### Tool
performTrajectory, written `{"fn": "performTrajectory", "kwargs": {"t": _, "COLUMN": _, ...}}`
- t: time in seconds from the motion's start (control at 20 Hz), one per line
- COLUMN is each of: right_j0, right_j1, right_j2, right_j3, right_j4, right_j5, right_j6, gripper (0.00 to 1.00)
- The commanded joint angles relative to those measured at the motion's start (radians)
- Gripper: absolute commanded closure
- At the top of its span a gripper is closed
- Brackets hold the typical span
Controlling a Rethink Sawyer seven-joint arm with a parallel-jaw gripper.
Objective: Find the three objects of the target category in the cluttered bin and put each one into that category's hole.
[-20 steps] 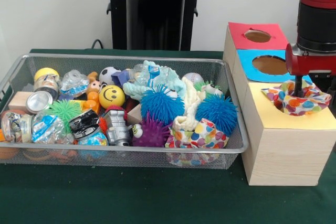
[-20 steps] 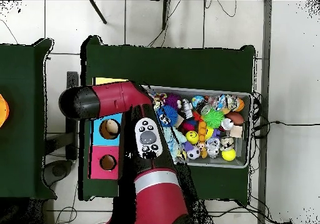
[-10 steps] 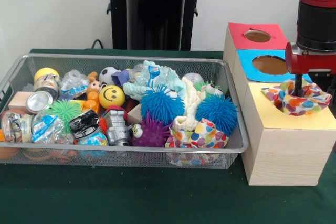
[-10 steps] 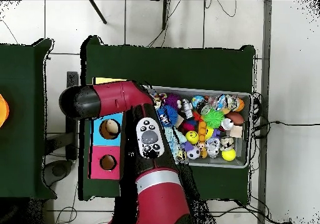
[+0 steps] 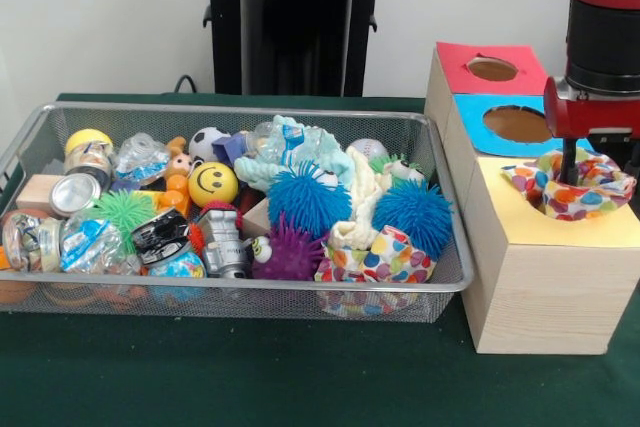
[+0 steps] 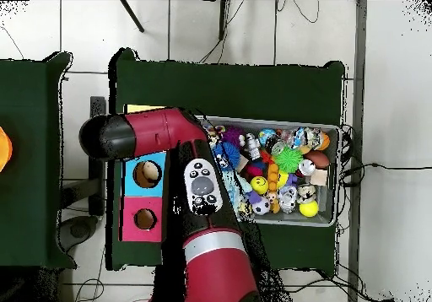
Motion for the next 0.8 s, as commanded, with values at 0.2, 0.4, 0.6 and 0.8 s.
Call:
{"fn": "performTrajectory", "kwargs": {"t": 0.2, "right_j0": -0.056, "right_j1": -0.022, "right_j2": -0.021, "right_j3": 0.035, "right_j4": -0.046, "right_j5": 0.097, "right_j6": -0.026, "gripper": 0.0}}
{"fn": "performTrajectory", "kwargs": {"t": 0.4, "right_j0": -0.056, "right_j1": -0.025, "right_j2": -0.023, "right_j3": 0.019, "right_j4": -0.048, "right_j5": 0.117, "right_j6": -0.028, "gripper": 0.0}}
{"fn": "performTrajectory", "kwargs": {"t": 0.6, "right_j0": -0.055, "right_j1": -0.012, "right_j2": -0.026, "right_j3": 0.001, "right_j4": -0.055, "right_j5": 0.119, "right_j6": -0.027, "gripper": 0.0}}
{"fn": "performTrajectory", "kwargs": {"t": 0.8, "right_j0": -0.054, "right_j1": -0.016, "right_j2": -0.025, "right_j3": 0.008, "right_j4": -0.05, "right_j5": 0.126, "right_j6": -0.022, "gripper": 0.0}}
